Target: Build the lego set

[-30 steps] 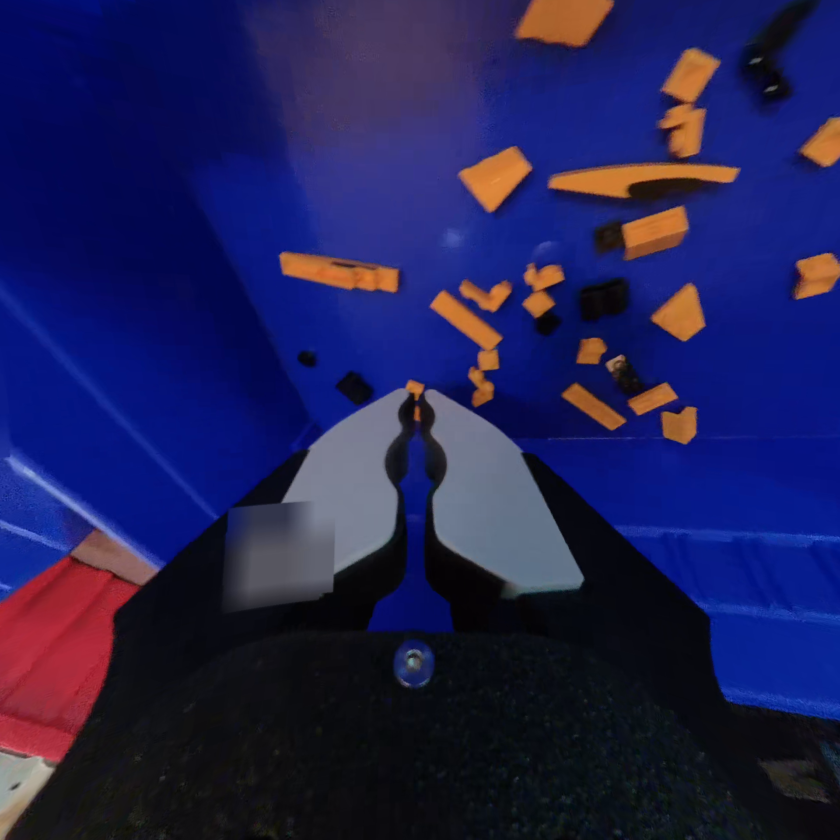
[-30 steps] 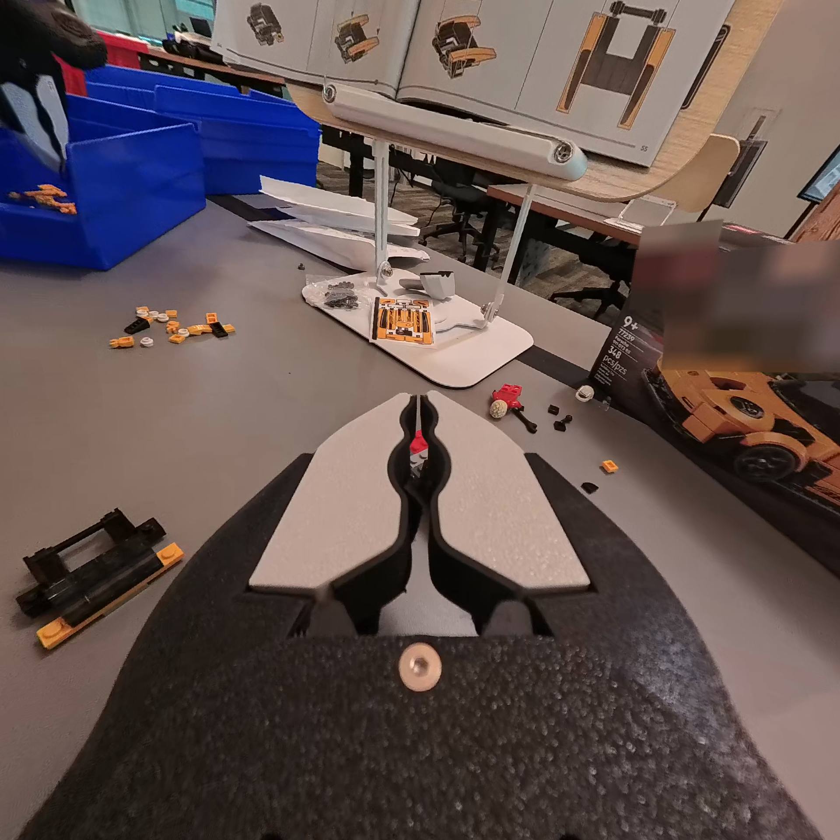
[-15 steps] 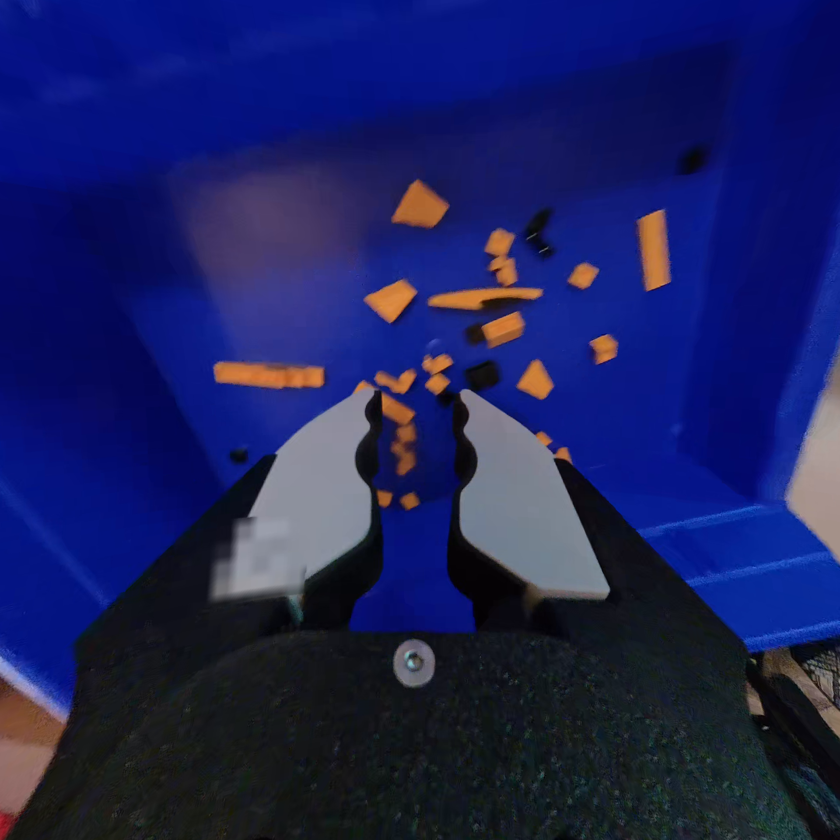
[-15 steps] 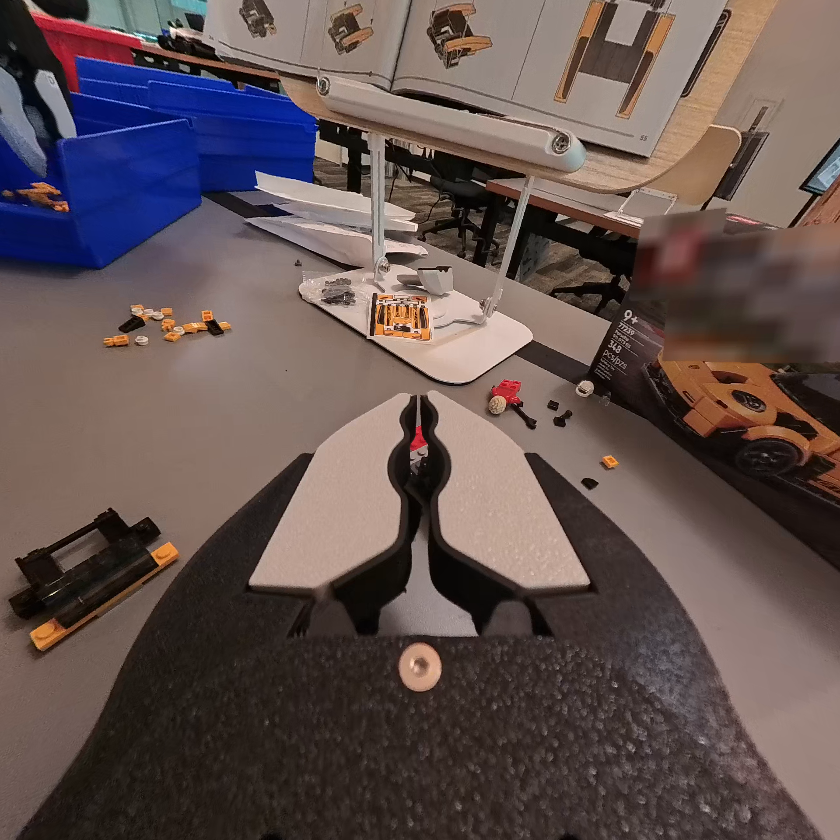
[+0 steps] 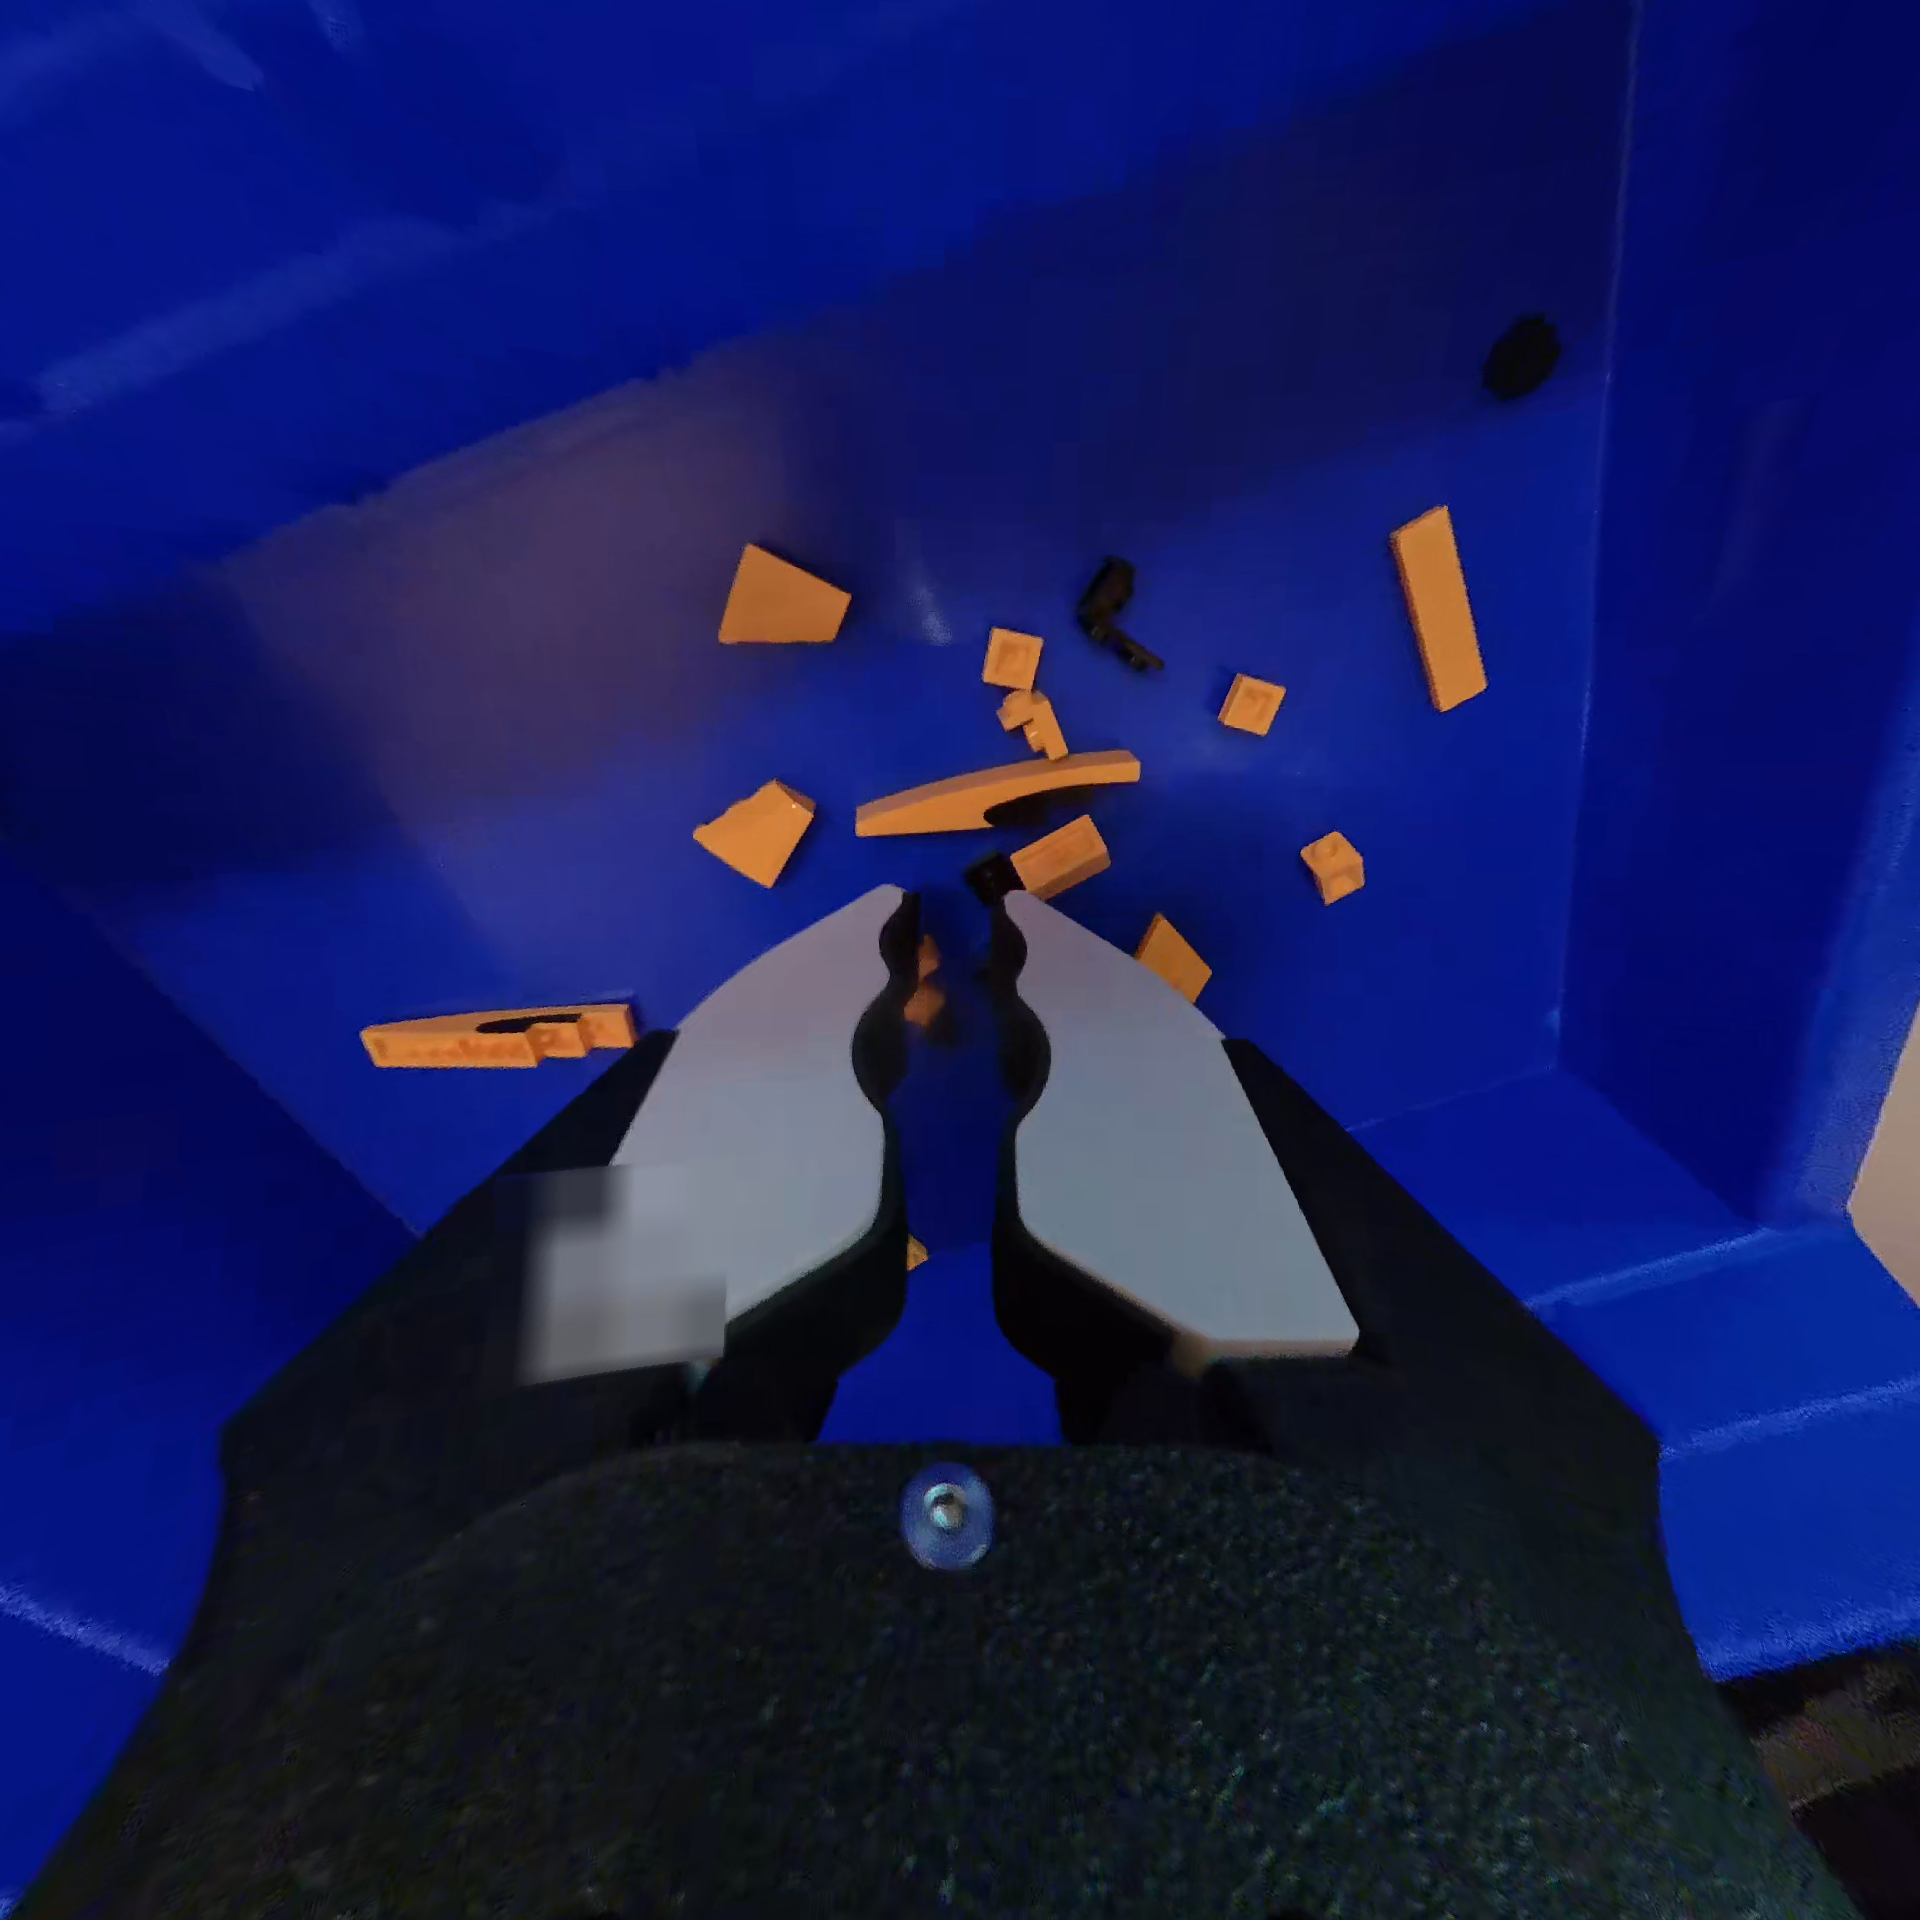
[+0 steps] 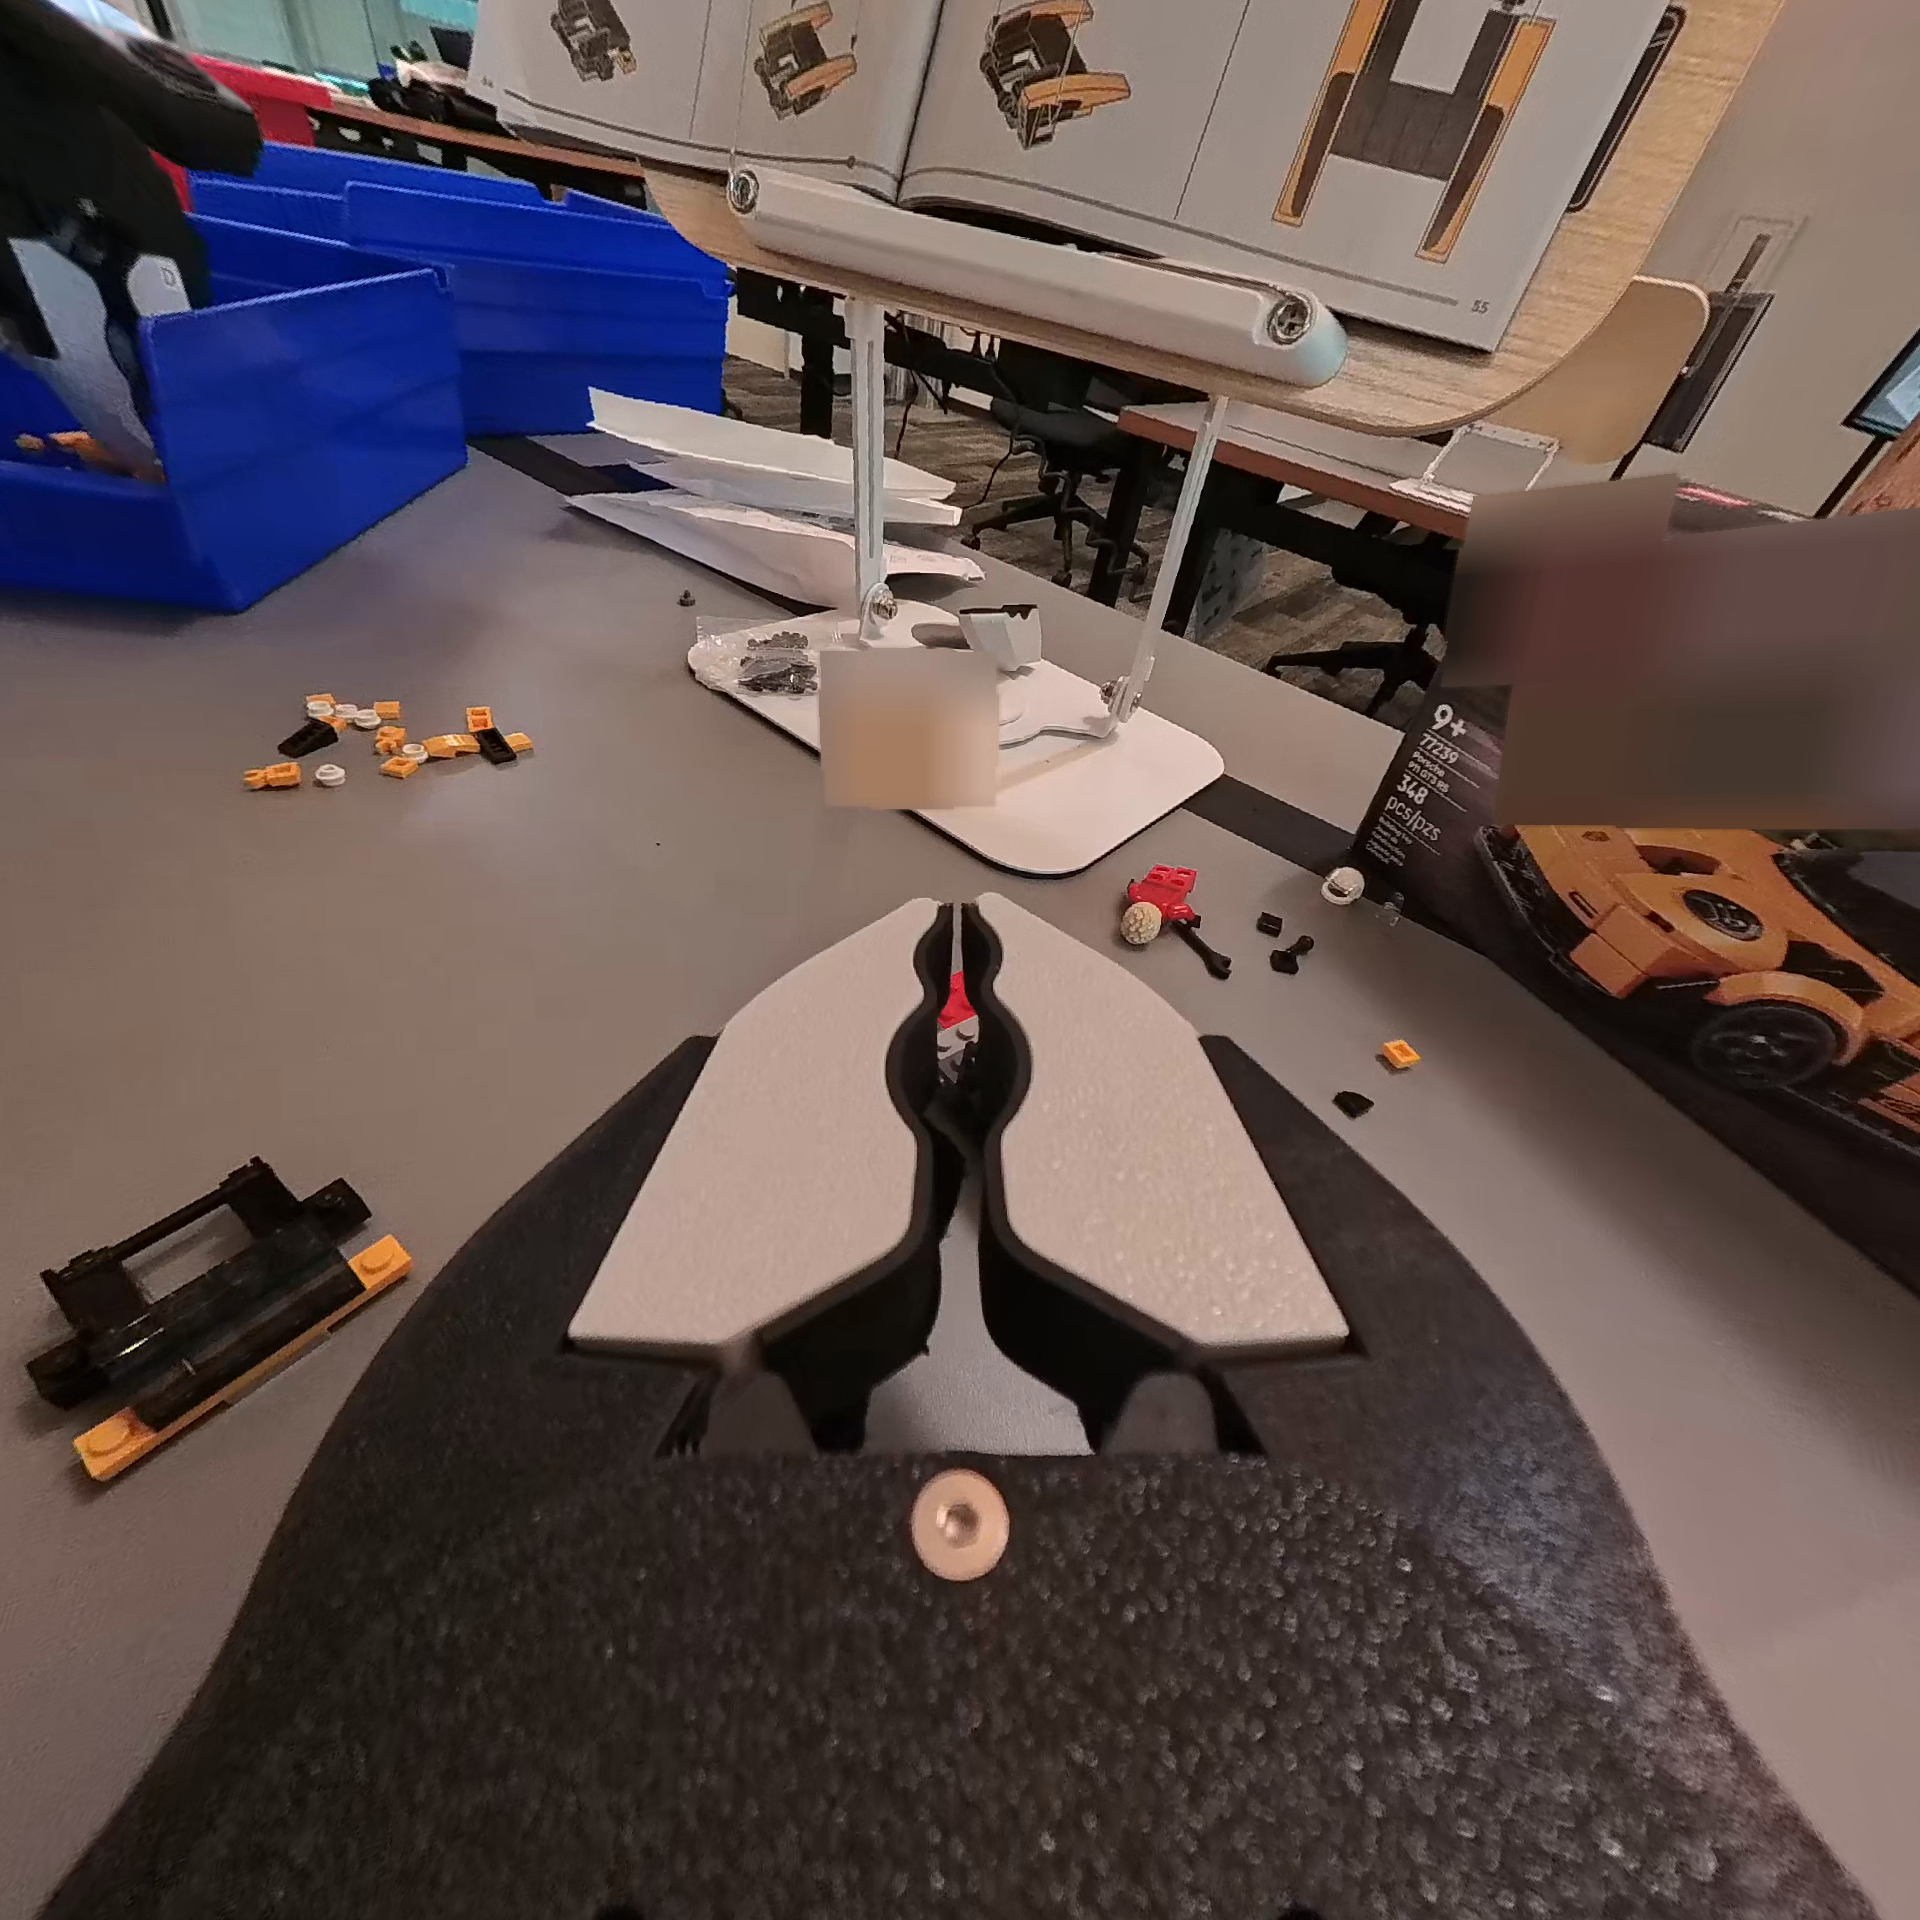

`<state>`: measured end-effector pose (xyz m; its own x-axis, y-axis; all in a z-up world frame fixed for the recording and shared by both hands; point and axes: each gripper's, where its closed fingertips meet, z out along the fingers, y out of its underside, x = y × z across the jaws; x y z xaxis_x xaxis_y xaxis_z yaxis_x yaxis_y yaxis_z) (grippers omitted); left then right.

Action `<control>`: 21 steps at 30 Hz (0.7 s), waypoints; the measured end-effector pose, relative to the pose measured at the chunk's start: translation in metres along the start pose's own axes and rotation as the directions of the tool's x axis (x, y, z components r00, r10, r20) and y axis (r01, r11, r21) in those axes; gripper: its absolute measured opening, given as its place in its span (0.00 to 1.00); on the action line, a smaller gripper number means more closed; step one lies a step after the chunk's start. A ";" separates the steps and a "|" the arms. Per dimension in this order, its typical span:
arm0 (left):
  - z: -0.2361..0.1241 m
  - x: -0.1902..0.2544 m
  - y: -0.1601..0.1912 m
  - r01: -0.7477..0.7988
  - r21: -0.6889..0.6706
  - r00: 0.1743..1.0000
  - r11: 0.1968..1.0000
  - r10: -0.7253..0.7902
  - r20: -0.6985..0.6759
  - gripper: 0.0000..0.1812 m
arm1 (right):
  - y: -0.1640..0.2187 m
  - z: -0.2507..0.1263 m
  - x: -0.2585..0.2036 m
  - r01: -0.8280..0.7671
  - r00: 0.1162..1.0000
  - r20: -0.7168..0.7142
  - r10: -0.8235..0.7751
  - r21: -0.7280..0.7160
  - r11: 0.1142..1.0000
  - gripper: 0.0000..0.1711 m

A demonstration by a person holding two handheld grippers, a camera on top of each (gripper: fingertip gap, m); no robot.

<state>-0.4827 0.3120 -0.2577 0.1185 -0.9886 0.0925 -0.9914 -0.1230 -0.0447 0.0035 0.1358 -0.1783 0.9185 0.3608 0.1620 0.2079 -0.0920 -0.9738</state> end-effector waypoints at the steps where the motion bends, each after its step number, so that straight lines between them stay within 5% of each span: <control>1: 0.001 0.001 0.001 -0.002 -0.002 1.000 1.000 0.002 -0.002 0.07 | 0.000 0.000 0.000 0.000 1.000 -0.001 0.000 0.000 1.000 0.01; 21: 0.005 0.007 -0.002 -0.038 0.019 0.998 0.999 0.037 0.047 0.06 | 0.000 0.000 0.000 -0.001 1.000 0.003 0.001 0.002 1.000 0.01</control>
<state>-0.4796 0.3050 -0.2623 0.0842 -0.9955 0.0438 -0.9939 -0.0871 -0.0671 0.0035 0.1358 -0.1778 0.9177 0.3633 0.1606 0.2064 -0.0909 -0.9742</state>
